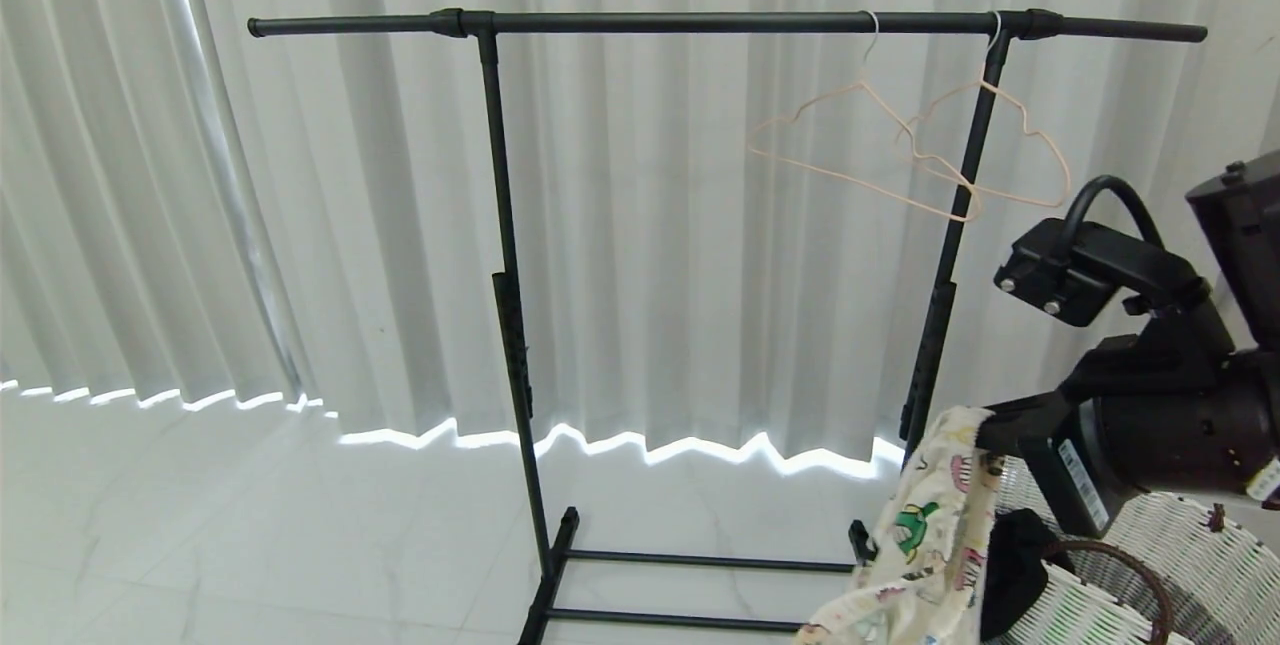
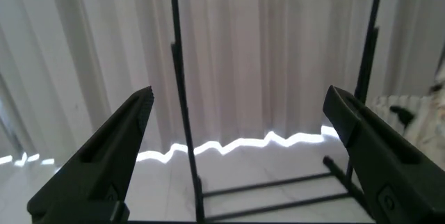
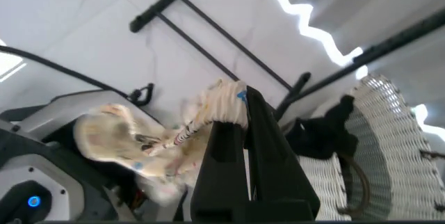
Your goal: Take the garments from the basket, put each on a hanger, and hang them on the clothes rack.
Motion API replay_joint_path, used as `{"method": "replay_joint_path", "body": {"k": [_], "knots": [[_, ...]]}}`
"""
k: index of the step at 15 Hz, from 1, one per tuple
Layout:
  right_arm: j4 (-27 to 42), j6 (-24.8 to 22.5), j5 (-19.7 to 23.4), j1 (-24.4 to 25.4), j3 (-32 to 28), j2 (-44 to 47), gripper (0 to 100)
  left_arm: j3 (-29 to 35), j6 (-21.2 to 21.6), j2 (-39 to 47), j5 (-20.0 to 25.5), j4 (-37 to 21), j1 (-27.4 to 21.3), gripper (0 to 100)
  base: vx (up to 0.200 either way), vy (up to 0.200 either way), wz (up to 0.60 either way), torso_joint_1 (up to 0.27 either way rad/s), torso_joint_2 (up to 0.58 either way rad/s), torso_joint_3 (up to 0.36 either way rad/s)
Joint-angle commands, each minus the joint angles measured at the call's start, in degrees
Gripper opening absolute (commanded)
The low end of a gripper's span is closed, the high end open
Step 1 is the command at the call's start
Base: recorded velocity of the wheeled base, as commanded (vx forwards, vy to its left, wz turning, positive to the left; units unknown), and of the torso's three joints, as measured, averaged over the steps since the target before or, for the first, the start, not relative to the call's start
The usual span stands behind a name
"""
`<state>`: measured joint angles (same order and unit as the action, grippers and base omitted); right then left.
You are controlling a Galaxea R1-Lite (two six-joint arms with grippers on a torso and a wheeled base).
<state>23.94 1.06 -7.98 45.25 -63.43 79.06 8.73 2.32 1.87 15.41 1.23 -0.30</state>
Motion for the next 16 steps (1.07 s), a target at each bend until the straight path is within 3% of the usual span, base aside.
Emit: {"method": "replay_joint_path", "body": {"k": [1, 5, 6, 8, 11, 16], "knots": [[-0.3, 0.0, 0.1, 1.7, -2.3, 3.6, 0, 13.2, -1.2, 14.4, 1.8, 0.1, -0.8, 100, 0.0, 0.0, 0.0, 0.0, 0.0, 0.0], [-7.3, 0.0, -0.2, 4.6, -4.7, 8.0, 0, 26.3, 2.2, 38.2, 8.9, 0.4, -4.0, 100, 0.0, 0.0, 0.0, 0.0, 0.0, 0.0], [-7.7, 0.0, -0.3, 5.5, -6.1, 9.2, 0, 31.0, 3.7, 46.8, 9.4, 0.4, -7.9, 100, 0.0, 0.0, 0.0, 0.0, 0.0, 0.0], [-7.9, 0.0, -0.3, 5.9, -9.1, 11.2, 0, 36.1, 3.5, 55.5, 9.3, 0.4, -16.5, 100, 0.0, 0.0, 0.0, 0.0, 0.0, 0.0], [-7.9, 0.1, -0.3, 5.9, -14.8, 14.6, 0, 38.6, 3.7, 64.8, 9.1, 0.4, -21.8, 100, 0.0, 0.0, 0.0, 0.0, 0.0, 0.0], [-7.9, 0.0, -0.3, 5.9, -26.6, 21.6, 0, 38.8, 3.1, 75.0, 9.2, 0.4, -22.5, 100, 0.0, 0.0, 0.0, 0.0, 0.0, 0.0]]}}
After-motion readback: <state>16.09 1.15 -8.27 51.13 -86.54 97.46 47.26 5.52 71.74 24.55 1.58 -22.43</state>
